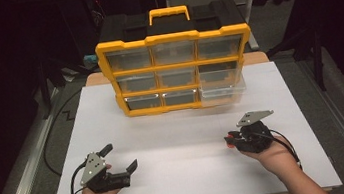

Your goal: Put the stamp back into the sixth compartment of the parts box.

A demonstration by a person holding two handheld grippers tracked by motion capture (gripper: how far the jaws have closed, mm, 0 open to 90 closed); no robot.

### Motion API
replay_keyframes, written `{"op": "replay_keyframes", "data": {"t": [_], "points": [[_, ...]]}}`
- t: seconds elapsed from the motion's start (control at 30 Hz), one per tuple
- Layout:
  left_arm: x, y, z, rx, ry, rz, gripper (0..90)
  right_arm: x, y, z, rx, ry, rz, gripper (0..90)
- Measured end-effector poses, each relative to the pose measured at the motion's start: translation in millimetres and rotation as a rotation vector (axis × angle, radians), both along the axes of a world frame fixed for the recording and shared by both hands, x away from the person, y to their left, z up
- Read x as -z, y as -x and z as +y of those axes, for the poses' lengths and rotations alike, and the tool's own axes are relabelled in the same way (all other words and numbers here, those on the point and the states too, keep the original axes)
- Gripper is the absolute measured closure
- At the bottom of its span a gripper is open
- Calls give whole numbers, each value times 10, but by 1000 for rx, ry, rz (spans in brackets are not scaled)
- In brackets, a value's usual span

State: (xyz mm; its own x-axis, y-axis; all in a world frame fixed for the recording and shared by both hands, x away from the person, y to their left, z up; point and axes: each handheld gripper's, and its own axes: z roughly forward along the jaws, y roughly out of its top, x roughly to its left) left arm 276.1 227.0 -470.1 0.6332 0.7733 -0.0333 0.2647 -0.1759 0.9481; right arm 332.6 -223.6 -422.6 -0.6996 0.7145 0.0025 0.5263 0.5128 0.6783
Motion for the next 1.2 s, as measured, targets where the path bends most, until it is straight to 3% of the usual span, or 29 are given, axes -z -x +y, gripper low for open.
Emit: {"op": "replay_keyframes", "data": {"t": [0.23,0.63,0.83,1.2], "points": [[2,-15,-13,-2,-3,3,5,-28,-17,-44,-18,15,31,740],[-5,6,-30,3,-8,-5,5,-41,-59,-35,-74,61,122,741],[-11,7,-19,12,-7,-1,4,-95,-99,-51,-74,75,159,742],[-16,1,-24,22,-8,-1,4,-144,-147,-19,-121,143,231,742]]}}
